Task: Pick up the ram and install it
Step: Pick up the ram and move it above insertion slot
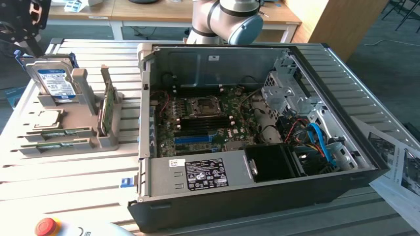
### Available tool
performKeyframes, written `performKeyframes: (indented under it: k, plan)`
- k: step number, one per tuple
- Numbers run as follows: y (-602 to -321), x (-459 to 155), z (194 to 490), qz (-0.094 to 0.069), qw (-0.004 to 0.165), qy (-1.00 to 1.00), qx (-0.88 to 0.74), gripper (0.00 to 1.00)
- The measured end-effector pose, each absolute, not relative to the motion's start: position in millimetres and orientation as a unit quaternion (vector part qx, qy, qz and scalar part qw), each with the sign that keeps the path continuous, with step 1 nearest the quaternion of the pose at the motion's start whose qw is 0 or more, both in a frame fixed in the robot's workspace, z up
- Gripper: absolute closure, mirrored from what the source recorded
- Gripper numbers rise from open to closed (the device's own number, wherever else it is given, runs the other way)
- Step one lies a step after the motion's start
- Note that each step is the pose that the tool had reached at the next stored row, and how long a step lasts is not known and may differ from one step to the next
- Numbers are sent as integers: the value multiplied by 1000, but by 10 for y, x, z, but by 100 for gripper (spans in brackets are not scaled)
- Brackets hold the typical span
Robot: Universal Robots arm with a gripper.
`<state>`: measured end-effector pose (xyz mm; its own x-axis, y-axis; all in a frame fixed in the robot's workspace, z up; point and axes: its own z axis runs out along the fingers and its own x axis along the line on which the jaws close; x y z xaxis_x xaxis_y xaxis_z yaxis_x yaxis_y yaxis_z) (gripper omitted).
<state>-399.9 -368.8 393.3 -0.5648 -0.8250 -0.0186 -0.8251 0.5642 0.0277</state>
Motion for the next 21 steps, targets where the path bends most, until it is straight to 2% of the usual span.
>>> performKeyframes:
  k: [21]
  plan:
    - [-3688, -4000, 3933, 16, -2, 780, -626, 89]
